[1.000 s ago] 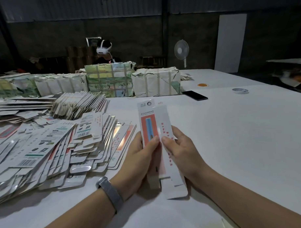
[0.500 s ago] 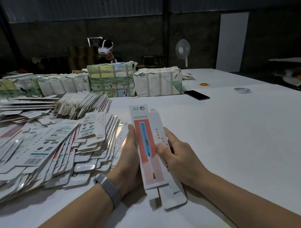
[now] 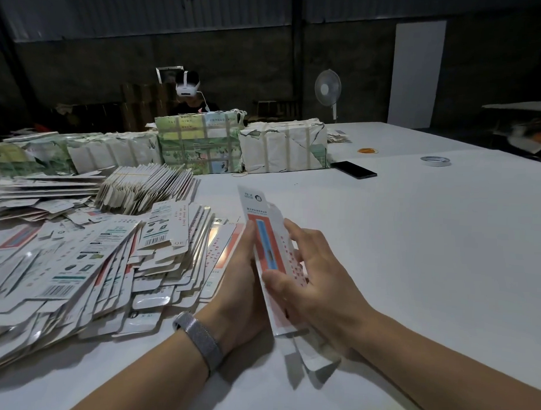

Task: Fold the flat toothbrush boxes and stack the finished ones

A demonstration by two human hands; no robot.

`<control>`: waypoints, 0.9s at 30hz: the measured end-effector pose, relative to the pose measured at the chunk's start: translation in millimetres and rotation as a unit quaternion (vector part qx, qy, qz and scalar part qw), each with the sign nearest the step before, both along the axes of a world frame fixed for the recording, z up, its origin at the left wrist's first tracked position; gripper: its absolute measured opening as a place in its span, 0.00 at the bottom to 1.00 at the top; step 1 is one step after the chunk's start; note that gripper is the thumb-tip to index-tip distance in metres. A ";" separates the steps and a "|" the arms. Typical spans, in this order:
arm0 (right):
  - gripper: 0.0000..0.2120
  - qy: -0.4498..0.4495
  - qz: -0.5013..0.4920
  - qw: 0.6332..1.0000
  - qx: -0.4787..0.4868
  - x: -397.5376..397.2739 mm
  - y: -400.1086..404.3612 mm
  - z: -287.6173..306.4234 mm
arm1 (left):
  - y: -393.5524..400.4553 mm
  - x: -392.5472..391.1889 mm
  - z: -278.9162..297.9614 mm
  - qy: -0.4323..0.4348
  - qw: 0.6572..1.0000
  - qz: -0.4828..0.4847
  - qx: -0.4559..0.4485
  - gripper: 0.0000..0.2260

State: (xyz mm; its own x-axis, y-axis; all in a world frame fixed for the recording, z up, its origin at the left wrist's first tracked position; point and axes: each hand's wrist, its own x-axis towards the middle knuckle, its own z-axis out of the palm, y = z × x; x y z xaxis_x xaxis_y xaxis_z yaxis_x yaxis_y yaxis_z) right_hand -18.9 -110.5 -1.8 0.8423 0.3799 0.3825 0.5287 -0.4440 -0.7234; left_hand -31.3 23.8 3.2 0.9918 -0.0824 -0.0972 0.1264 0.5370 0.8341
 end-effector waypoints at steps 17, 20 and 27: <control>0.34 0.061 0.049 0.991 0.112 2.9 -1.0 -0.3 | -3.5 9.3 -6.9 -0.001 1.000 0.013 0.003 0.32; 0.31 0.081 0.053 0.986 0.138 7.3 -3.7 1.4 | -3.3 12.6 -9.4 0.002 1.000 -0.001 0.000 0.27; 0.24 0.146 0.141 0.950 0.239 13.0 -7.1 2.3 | 3.4 13.5 -6.3 -0.048 0.998 -0.025 0.045 0.23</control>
